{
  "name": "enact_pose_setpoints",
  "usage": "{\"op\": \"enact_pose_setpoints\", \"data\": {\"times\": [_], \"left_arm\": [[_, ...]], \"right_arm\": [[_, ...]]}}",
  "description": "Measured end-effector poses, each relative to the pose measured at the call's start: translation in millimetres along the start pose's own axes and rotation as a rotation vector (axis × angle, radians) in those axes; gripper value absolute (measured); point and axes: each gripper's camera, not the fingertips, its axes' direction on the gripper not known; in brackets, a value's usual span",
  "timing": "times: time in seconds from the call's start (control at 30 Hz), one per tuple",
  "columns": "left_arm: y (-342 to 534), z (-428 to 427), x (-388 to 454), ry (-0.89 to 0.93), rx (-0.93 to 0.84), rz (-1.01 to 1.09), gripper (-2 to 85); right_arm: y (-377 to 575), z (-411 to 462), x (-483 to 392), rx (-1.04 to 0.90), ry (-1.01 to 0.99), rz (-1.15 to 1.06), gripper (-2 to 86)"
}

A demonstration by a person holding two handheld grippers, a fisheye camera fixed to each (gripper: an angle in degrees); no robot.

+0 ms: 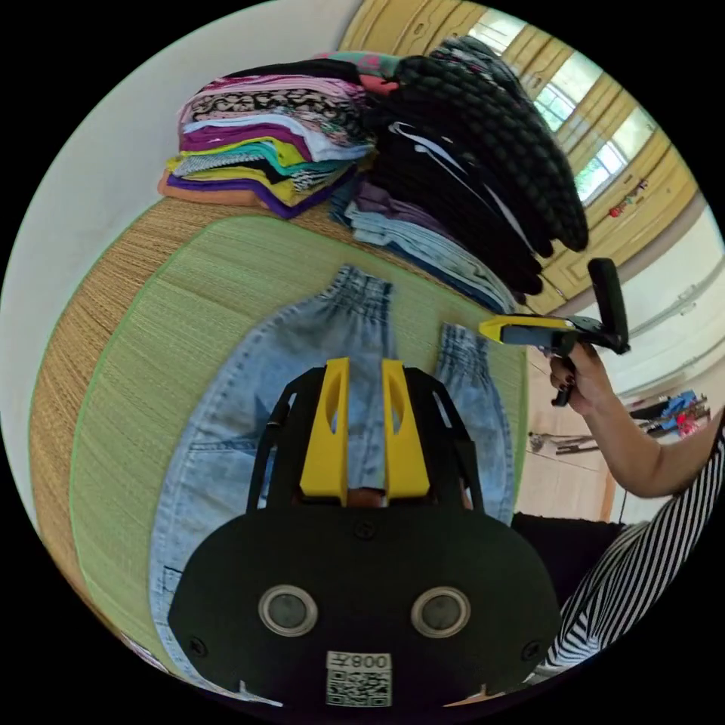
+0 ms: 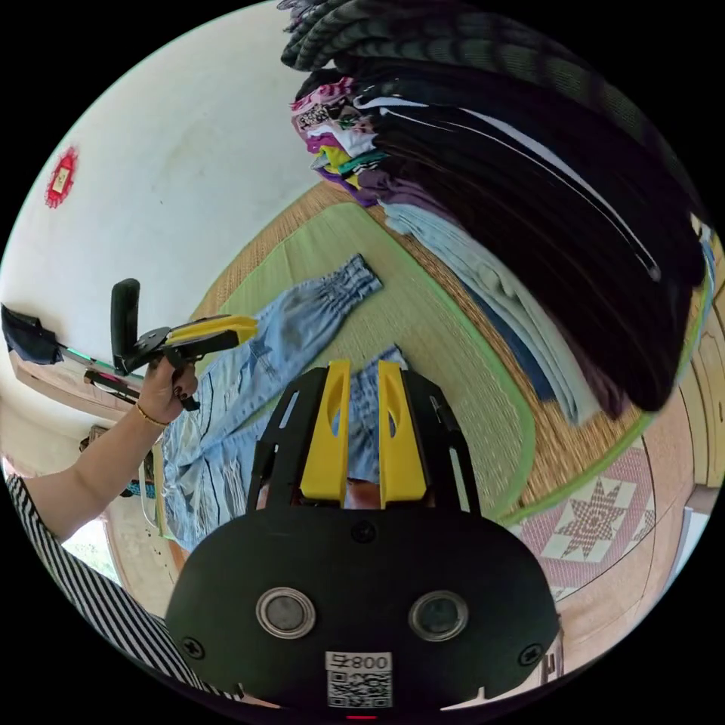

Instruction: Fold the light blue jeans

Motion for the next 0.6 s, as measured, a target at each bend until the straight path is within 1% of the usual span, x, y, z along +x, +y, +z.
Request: {"op": "enact_pose_setpoints", "data": {"times": [0.07,0.23,0.27,0.33,0.43,0.53,0.6], "left_arm": [[15,12,16,0.039,-0.058,0.027,8.1],[23,36,22,-0.043,-0.208,0.013,7.2],[24,33,23,-0.062,-0.192,0.014,6.3],[24,31,24,-0.064,-0.219,0.017,3.9],[24,16,24,-0.055,-0.214,0.003,2.3],[26,-13,21,-0.002,-0.130,-0.004,1.8],[26,-25,19,0.007,-0.102,-0.014,1.8]], "right_arm": [[26,-5,6,-0.049,0.025,0.018,7.0],[43,13,4,-0.152,0.030,0.047,7.1],[42,15,0,-0.137,0.054,0.043,6.4],[40,16,-5,-0.142,0.078,0.044,4.8],[38,14,-12,-0.165,0.045,0.018,2.4],[37,-16,-20,-0.070,-0.006,-0.012,1.4],[37,-31,-22,-0.031,0.013,-0.020,1.2]]}}
